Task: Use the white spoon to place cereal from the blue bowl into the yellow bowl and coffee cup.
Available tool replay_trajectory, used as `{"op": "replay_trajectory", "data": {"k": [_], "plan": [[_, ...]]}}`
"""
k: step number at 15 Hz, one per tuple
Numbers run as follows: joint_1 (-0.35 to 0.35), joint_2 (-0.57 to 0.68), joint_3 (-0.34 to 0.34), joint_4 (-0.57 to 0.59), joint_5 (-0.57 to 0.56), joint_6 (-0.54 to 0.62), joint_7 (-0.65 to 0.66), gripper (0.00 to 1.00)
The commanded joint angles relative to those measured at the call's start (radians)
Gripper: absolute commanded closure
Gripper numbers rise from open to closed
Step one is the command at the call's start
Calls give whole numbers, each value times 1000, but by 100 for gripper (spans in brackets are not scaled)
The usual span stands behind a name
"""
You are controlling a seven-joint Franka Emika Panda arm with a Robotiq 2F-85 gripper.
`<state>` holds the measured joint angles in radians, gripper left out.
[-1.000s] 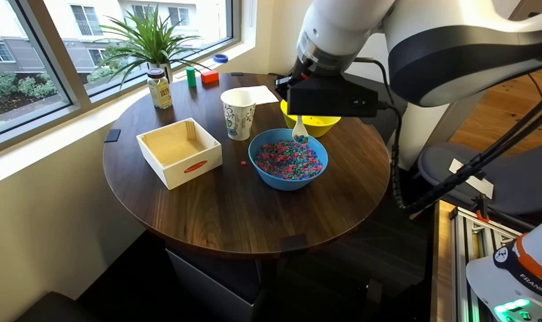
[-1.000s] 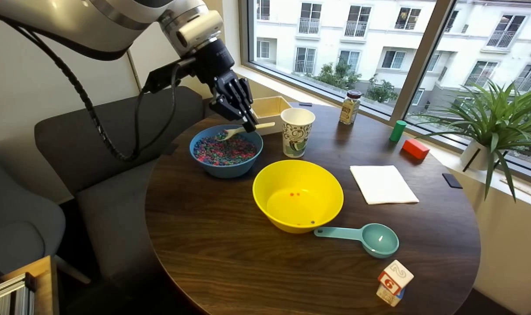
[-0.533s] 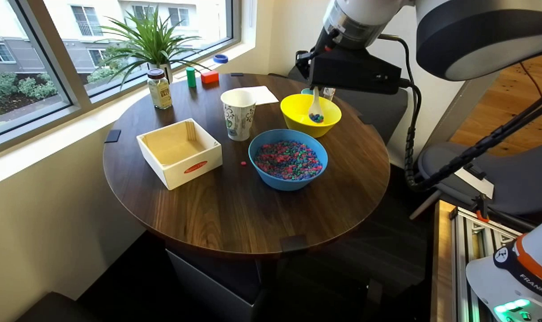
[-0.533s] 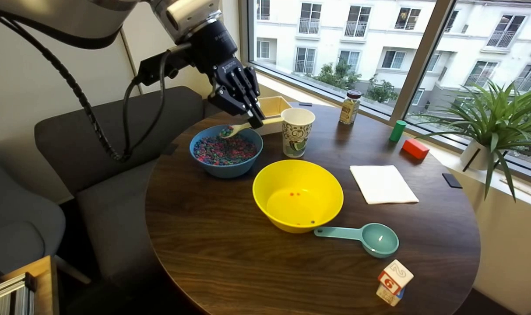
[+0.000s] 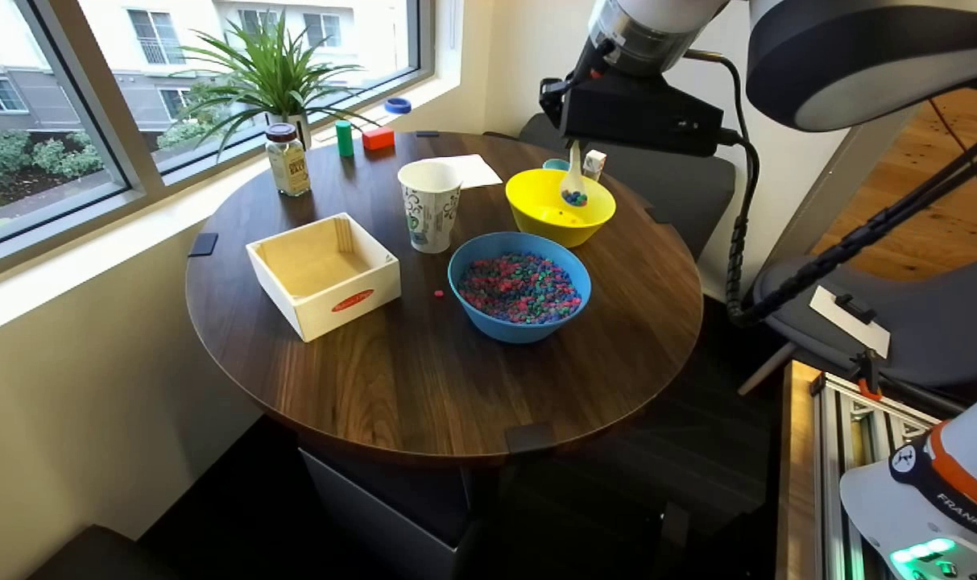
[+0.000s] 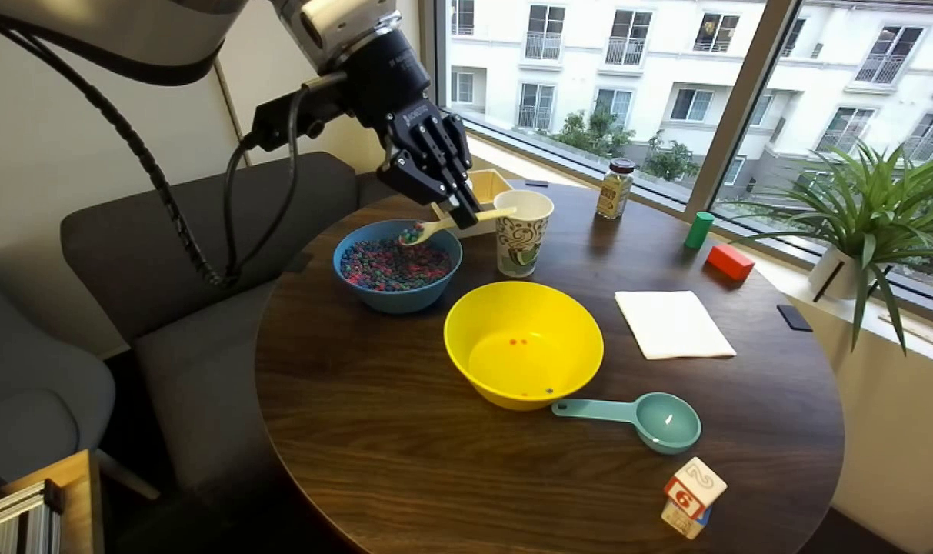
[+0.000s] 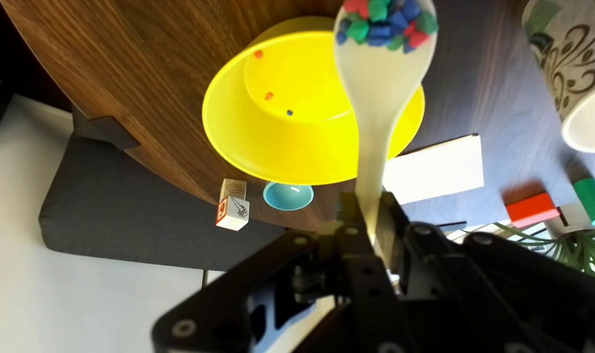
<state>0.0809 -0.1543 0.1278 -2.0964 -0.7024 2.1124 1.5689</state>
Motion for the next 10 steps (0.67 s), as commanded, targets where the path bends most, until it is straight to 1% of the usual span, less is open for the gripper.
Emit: {"op": "replay_trajectory", "data": {"k": [1,4,10], "plan": [[-33,-20,-6,1,-29,-28,19,97],[-58,-23,-20,-2,-31,-39,5,97],[-93,-10,-36,10,-140,-110,50,97]]}}
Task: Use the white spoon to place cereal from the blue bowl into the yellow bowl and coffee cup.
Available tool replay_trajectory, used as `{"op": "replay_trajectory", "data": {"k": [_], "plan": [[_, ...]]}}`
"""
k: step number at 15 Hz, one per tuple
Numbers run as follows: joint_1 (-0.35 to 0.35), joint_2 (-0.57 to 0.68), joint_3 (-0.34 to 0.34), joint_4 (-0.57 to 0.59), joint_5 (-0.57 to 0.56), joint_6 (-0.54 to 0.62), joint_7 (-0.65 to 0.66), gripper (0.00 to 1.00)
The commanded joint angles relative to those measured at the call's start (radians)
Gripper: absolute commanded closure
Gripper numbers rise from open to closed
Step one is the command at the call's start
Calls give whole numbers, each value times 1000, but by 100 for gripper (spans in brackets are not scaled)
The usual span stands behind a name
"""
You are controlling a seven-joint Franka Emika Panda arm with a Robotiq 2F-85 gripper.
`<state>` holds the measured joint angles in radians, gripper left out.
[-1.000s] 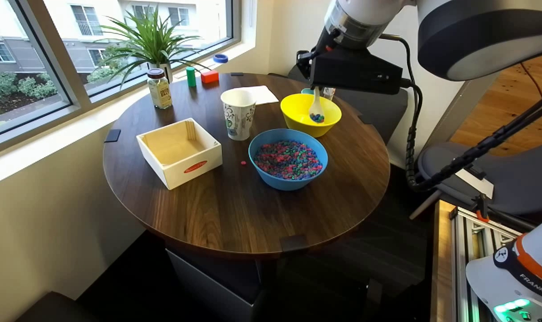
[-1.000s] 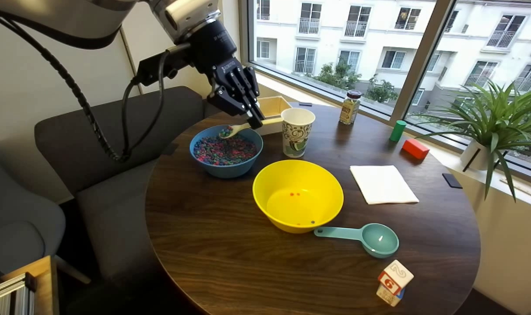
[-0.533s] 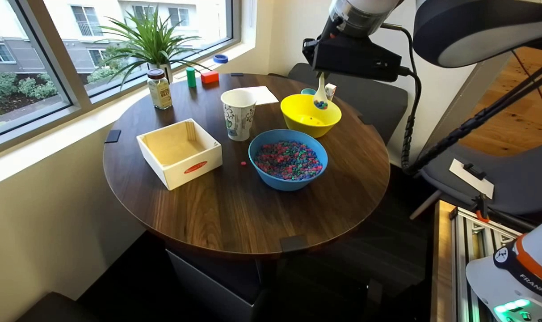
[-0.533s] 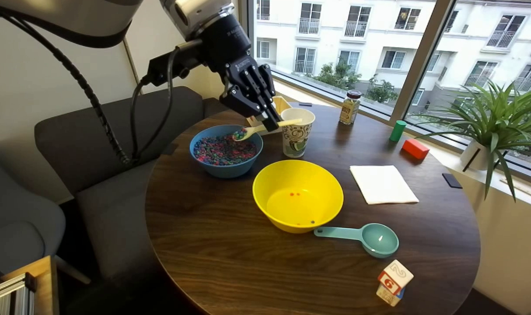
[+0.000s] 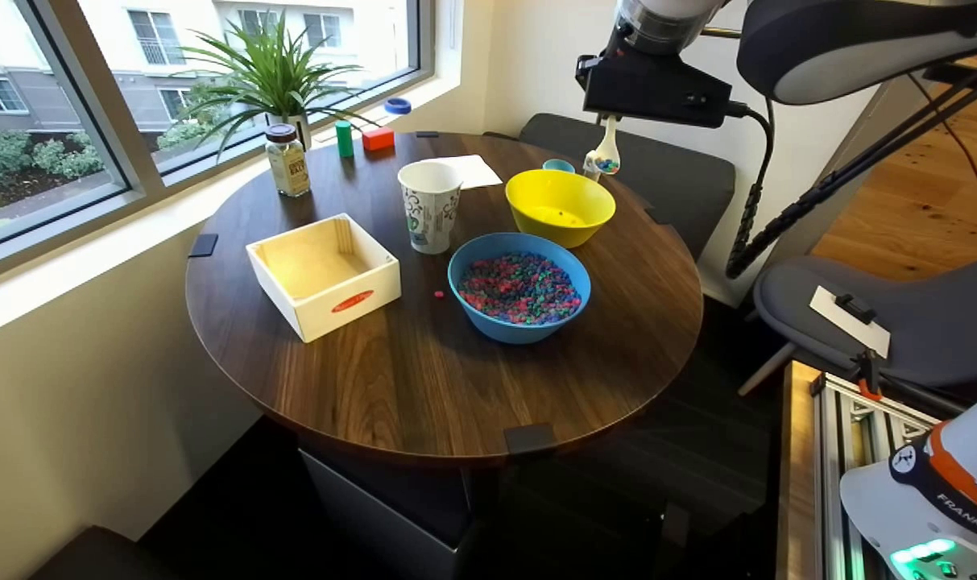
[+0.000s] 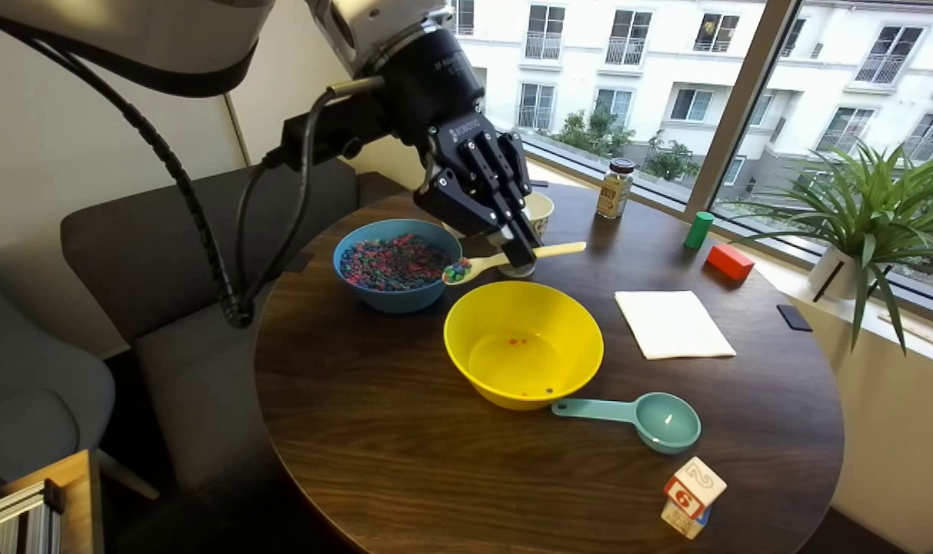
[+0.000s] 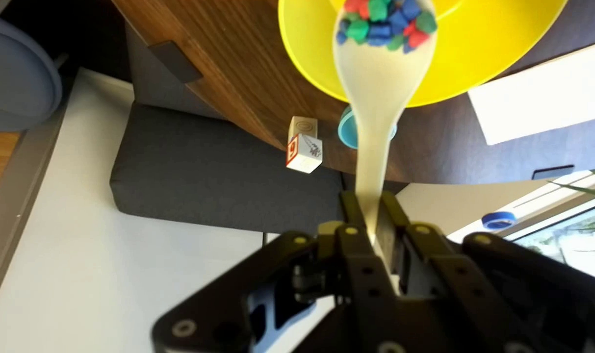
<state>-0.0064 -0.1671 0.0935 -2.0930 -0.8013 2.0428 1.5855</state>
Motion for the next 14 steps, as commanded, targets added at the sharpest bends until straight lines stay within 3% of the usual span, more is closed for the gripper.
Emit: {"op": "replay_trajectory", "data": {"k": [1,14], "plan": [[-7,7,-5,10,-49,-47,36,97],[17,109,-2,83,-242,-148,159,97]]}}
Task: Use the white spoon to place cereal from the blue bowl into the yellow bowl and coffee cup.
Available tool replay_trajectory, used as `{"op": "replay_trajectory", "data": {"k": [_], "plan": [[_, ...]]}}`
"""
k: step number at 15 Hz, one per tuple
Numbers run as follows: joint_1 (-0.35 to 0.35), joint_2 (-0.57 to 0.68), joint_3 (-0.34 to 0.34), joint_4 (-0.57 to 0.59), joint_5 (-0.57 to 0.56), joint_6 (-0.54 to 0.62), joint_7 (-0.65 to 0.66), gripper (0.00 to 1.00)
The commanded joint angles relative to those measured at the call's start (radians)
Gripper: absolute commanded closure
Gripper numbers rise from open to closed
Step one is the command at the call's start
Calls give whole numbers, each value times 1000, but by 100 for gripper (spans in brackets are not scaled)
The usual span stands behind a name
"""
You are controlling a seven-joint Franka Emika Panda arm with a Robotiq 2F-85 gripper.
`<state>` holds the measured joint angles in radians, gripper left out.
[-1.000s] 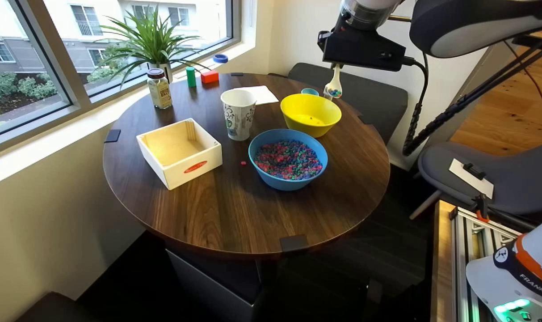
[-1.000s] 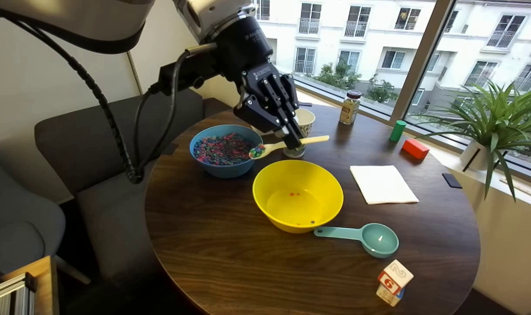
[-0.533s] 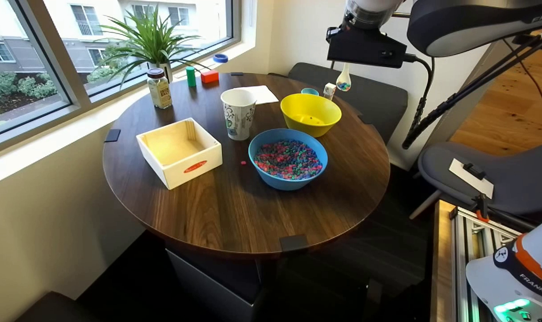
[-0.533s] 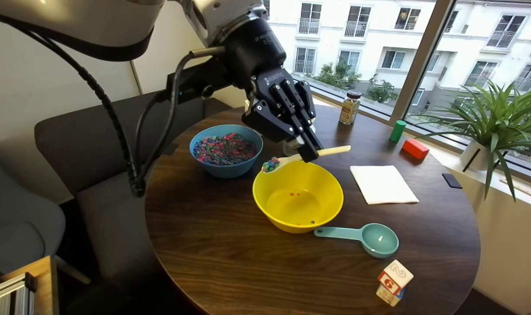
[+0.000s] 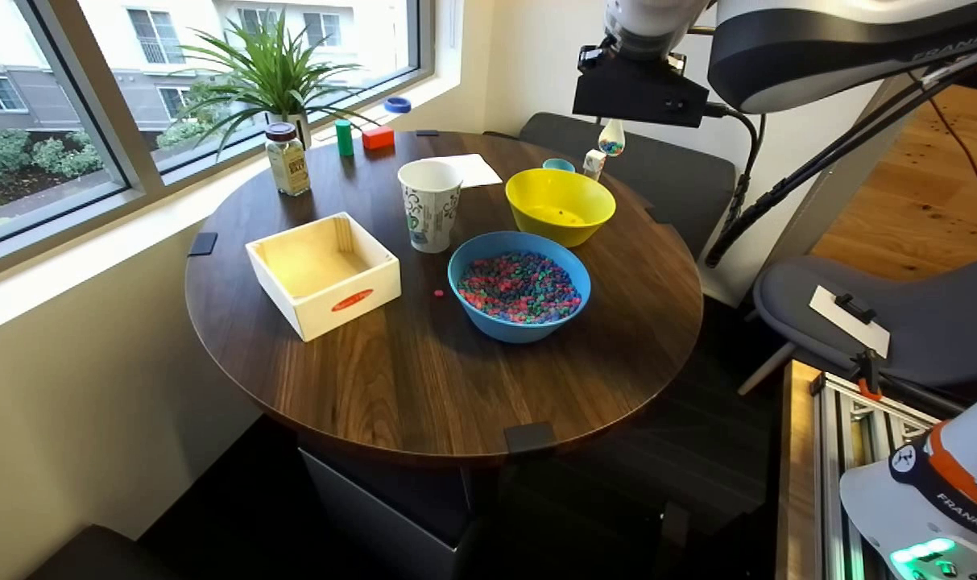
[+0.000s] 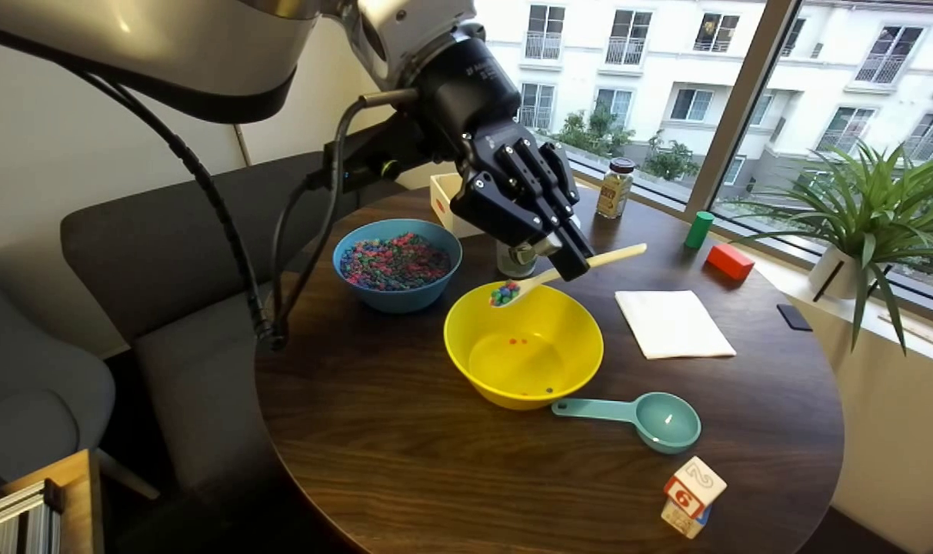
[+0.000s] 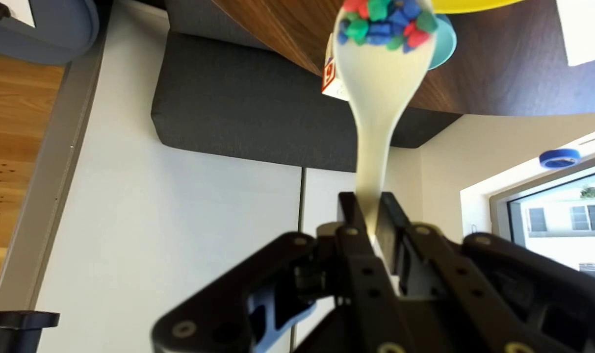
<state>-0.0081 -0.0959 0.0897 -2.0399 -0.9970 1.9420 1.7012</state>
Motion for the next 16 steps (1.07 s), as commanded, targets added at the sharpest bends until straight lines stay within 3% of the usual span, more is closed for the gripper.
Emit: {"op": "replay_trajectory", "data": {"k": [1,16], "plan": [[22,44,1,34,-53,-54,47,97],[57,108,-3,92,-132,-128,69,97]]}}
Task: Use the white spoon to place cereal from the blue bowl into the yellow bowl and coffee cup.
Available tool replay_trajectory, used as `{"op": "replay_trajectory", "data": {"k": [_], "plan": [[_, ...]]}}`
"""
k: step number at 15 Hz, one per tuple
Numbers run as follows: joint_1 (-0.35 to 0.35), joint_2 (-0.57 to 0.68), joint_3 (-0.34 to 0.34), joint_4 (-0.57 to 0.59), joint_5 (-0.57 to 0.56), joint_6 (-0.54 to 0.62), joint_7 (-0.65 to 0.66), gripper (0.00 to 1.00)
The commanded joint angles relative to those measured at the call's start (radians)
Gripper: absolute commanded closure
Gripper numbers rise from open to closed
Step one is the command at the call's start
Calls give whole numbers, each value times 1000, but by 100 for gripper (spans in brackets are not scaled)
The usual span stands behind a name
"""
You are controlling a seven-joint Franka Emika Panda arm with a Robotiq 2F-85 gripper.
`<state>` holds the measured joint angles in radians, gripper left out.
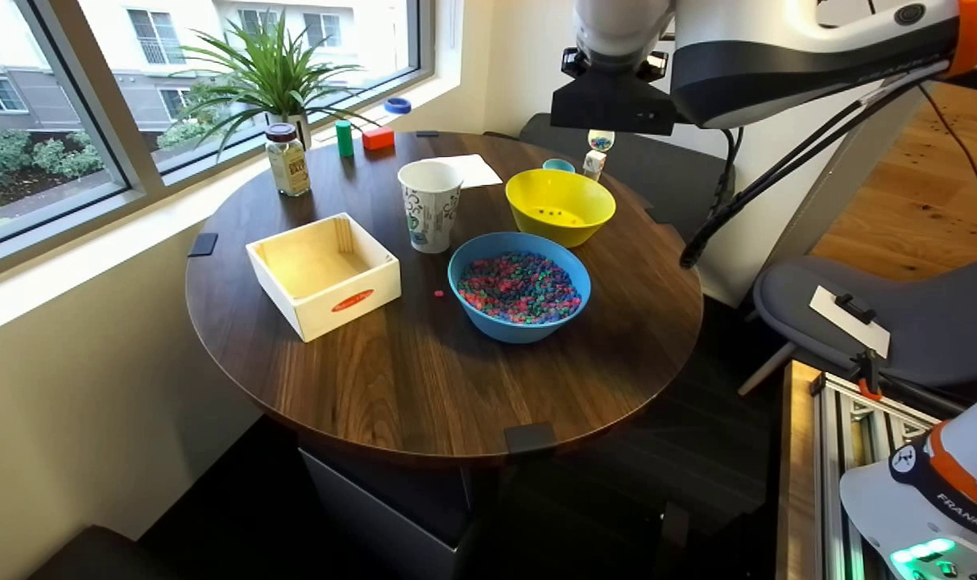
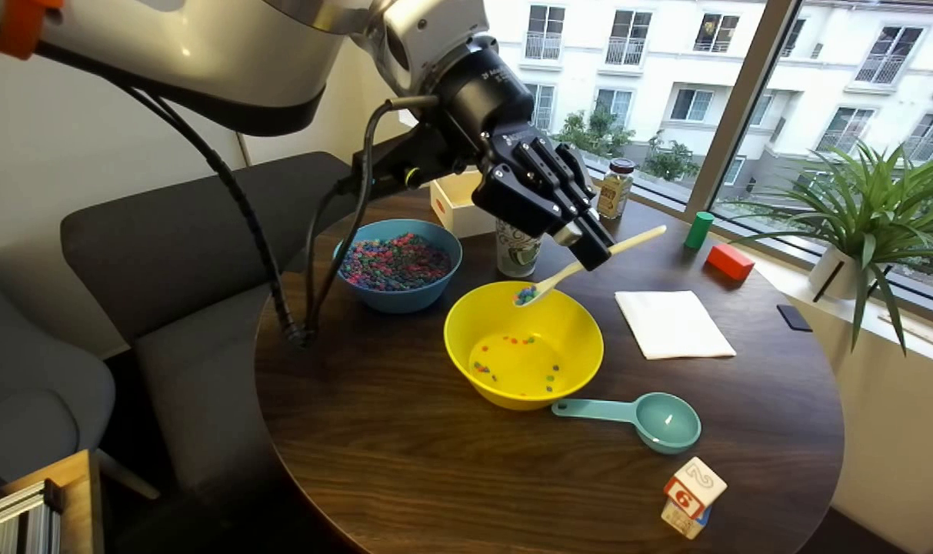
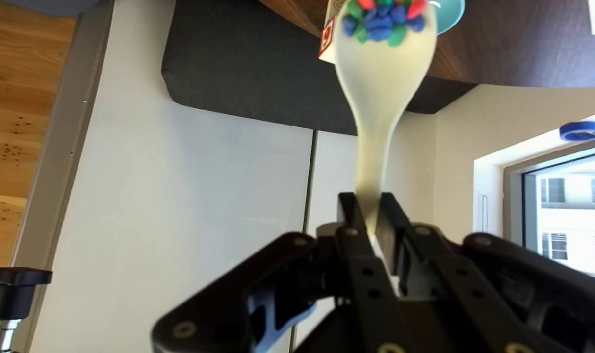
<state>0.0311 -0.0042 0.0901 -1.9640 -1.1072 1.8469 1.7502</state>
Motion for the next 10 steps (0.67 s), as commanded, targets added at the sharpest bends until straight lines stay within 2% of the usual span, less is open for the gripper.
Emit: {"op": "replay_trajectory", "data": {"k": [1,10], "plan": [[20,18,-3,16,-36,-42,24,97],[29,28,-3,12,-88,-78,20,97]]}}
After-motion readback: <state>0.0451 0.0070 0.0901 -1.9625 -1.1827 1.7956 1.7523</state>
